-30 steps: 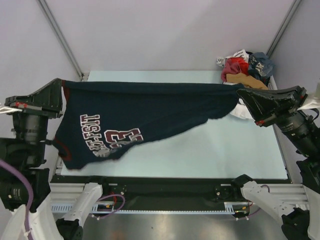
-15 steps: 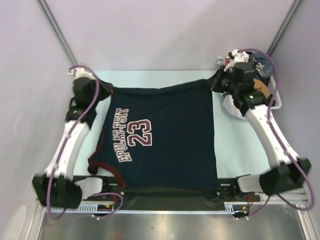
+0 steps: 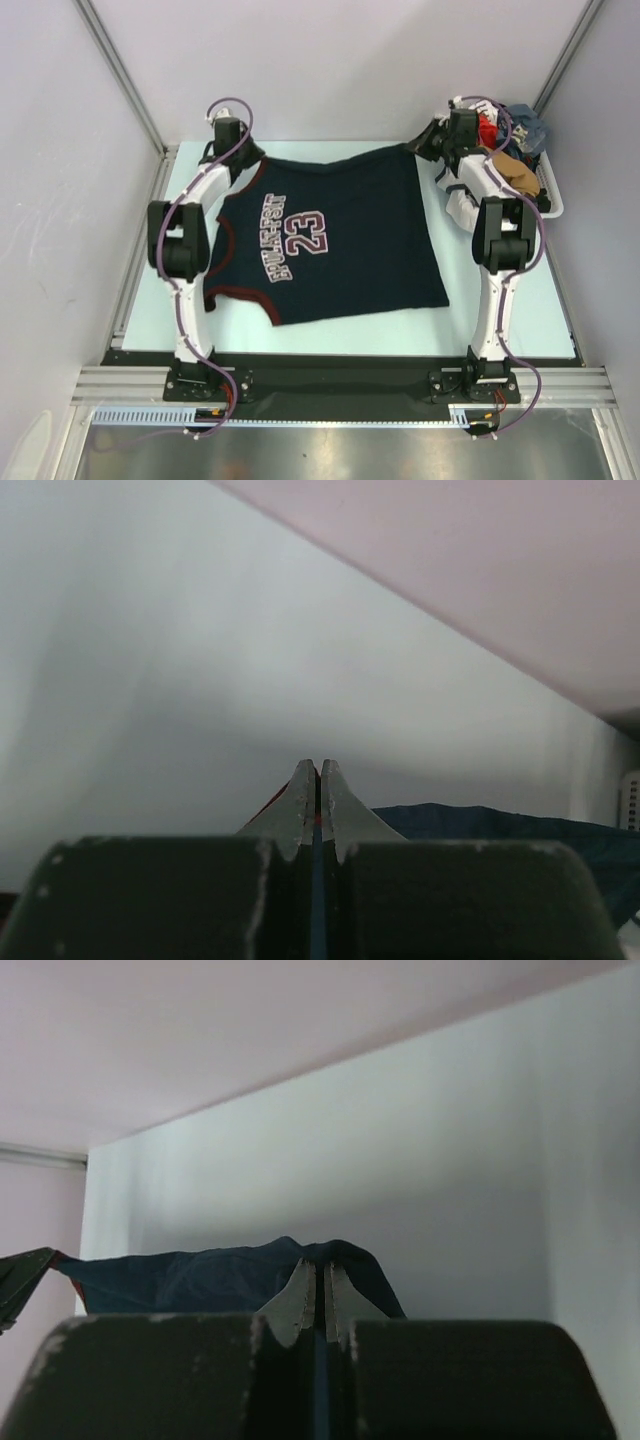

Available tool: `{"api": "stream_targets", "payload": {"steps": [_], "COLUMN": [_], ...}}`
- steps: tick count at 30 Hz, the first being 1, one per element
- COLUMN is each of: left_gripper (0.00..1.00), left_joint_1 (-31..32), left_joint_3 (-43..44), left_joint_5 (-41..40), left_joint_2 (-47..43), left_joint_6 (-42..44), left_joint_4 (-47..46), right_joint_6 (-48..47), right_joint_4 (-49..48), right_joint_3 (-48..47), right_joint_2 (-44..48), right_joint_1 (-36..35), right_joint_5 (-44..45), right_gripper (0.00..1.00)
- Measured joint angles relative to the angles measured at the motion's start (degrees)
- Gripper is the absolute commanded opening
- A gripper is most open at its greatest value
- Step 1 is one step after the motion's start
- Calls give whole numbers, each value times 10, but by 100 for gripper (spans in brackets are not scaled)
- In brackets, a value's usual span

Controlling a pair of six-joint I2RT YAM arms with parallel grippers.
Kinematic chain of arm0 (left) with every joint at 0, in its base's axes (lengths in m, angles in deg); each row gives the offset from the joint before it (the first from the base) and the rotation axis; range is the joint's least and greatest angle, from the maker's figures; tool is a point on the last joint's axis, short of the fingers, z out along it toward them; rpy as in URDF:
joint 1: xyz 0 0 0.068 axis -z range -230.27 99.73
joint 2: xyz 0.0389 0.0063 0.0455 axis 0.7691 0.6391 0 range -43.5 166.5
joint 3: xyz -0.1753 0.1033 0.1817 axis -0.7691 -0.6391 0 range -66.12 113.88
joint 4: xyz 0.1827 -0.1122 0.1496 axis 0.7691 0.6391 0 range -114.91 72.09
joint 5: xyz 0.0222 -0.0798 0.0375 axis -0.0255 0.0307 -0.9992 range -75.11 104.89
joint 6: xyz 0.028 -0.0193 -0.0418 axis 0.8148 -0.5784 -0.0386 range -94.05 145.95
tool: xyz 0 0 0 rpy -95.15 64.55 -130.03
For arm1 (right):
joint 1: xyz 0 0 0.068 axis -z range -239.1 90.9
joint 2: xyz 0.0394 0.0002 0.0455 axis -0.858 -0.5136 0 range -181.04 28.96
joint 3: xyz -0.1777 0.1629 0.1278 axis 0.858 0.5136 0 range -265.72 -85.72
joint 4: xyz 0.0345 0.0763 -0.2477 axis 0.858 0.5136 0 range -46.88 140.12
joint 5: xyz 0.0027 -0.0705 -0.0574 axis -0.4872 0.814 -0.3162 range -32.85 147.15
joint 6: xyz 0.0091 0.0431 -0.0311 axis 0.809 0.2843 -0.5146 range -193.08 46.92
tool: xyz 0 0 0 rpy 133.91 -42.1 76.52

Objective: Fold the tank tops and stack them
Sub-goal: Flatten the tank top out, then fold the tank top

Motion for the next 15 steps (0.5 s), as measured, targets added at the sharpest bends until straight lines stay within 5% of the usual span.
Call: {"api": "stream_targets", "payload": {"steps": [6, 15], "left_gripper": [0, 0], "left_joint_1": [1, 8], "left_joint_3": [138, 8], "left_joint_5": [15, 12], "left_joint_2": [87, 42], "left_joint_6": [0, 3], "left_joint_4": [19, 7], "right_joint_6": [25, 33], "right_joint_4": [-15, -10], "right_joint_3": [-131, -120], "right_joint_2": [-96, -106], "right_joint_1": [14, 27], "right_joint_5": [-23, -29], "right_gripper": [0, 0]}}
